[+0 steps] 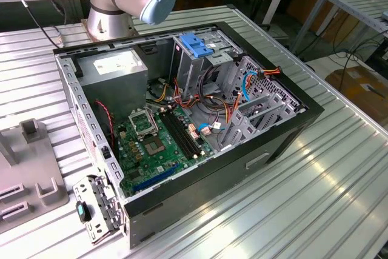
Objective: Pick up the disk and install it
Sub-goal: 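Reach for the disk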
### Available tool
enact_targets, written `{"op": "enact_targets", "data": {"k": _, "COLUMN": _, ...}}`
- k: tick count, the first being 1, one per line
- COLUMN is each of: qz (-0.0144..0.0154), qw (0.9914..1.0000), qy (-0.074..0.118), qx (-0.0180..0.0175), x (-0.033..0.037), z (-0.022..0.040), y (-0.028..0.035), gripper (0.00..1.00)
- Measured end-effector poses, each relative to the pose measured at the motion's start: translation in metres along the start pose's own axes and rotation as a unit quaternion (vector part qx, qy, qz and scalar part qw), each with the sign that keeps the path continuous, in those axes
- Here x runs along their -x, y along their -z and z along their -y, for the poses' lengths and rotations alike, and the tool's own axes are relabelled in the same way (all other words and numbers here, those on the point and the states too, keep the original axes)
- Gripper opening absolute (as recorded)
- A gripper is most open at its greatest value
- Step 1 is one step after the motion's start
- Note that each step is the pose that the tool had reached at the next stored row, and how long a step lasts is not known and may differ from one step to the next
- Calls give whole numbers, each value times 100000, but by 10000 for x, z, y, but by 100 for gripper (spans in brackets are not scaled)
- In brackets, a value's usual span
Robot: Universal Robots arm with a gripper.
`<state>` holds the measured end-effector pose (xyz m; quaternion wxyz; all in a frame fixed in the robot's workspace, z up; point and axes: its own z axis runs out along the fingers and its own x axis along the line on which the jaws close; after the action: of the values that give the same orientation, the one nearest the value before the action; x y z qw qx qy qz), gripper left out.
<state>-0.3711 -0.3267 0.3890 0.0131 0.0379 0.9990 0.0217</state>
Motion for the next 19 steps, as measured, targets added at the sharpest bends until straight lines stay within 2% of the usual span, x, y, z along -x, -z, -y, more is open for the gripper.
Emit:
{"op": "enact_targets", "data": {"k": 2, "qz": 3, "qw": 100000, "qy": -4, "qx": 2, "x": -48, "z": 1, "y": -2, "gripper": 11}}
{"op": "enact_targets", "data": {"k": 6, "qz": 1, "qw": 100000, "qy": 1, "qx": 1, "x": -211, "z": 14, "y": -4, "gripper": 11}}
{"op": "enact_targets", "data": {"k": 13, "qz": -1, "qw": 100000, "qy": -2, "qx": 0, "x": -446, "z": 32, "y": -6, "gripper": 11}}
{"op": "enact_targets", "data": {"k": 18, "qz": 1, "qw": 100000, "qy": -6, "qx": 3, "x": -487, "z": 35, "y": -6, "gripper": 11}}
{"op": "enact_targets", "data": {"k": 19, "qz": 1, "qw": 100000, "qy": -3, "qx": 1, "x": -516, "z": 37, "y": -7, "gripper": 11}}
